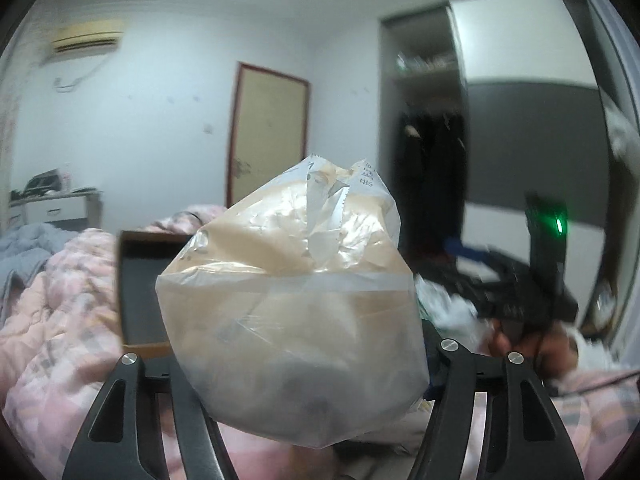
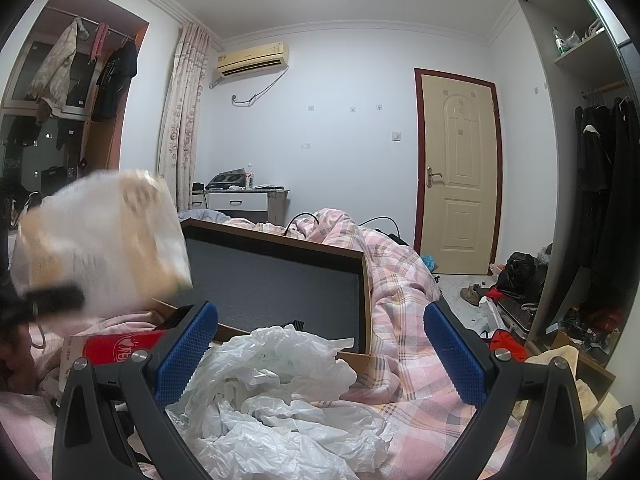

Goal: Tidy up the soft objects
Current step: 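Carry the tissue pack into the brown tray and open the left gripper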

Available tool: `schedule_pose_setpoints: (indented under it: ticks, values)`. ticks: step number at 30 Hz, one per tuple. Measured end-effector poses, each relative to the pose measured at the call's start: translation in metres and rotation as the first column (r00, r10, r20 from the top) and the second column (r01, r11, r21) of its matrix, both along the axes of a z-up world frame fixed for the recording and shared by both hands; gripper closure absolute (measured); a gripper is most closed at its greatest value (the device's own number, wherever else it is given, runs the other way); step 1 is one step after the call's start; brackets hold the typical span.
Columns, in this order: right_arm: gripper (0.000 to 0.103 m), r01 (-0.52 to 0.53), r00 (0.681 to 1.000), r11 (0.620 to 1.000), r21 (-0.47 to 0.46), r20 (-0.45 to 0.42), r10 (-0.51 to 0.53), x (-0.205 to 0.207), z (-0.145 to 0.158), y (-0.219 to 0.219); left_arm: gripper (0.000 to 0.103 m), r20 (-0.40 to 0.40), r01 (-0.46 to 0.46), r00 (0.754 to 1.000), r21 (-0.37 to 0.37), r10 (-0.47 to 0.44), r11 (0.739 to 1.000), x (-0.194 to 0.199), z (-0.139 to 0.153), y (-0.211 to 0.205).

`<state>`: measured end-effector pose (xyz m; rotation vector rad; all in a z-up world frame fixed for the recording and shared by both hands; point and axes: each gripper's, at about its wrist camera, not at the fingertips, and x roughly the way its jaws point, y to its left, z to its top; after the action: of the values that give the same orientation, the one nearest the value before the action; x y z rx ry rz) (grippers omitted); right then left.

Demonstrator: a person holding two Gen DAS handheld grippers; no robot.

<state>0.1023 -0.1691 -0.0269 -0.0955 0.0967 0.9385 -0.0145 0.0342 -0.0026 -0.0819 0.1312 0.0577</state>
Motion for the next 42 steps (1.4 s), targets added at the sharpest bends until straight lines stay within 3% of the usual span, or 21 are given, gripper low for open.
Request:
schedule_pose_setpoints:
  ticks: [4,7,12,24,30,36,37,42]
  values:
    - [0.000,0.000,1.000,1.000,0.001,-0.001,0.000,0.000,0.000,0.000,0.039,0.068,-0.055,0.996,-0.050,0.059,0.997,-0.010,0.003,0.017]
    - [0.000,0.000,1.000,1.000,0.001,-0.001,0.000,0.000,0.000,0.000,0.039,0.068,-0.096,0.993,-0.052,0.099,0.994,-0.006,0.004,0.024]
    - [0.000,0.000,1.000,1.000,0.001,-0.001,0.000,0.000,0.000,0.000,0.039,0.011,-0.178,0.984,-0.058,0.179,0.982,0.013,-0.001,0.034]
    - [0.000,0.000,1.000,1.000,-0.001,-0.002,0.000,-0.004,0.003,0.000,0.037,-0.102,-0.253,0.966,-0.150,0.239,0.956,0.055,-0.001,0.069]
    - [0.000,0.000,1.000,1.000,-0.002,-0.003,0.000,-0.005,0.003,0.000,0.026,-0.157,-0.293,0.950,-0.160,0.269,0.943,0.066,-0.003,0.081]
    - [0.000,-0.002,1.000,1.000,-0.002,-0.003,0.002,-0.006,0.003,0.000,0.009,-0.091,-0.321,0.946,-0.169,0.310,0.932,0.047,0.003,0.079]
    - [0.000,-0.002,1.000,1.000,-0.002,-0.003,0.002,-0.006,0.003,0.000,0.000,-0.082,-0.325,0.946,-0.177,0.315,0.929,0.044,0.003,0.079]
    - [0.000,-0.005,1.000,1.000,0.003,-0.008,0.005,-0.004,0.002,0.000,0.000,-0.019,-0.314,0.948,-0.209,0.317,0.926,0.015,-0.001,0.065]
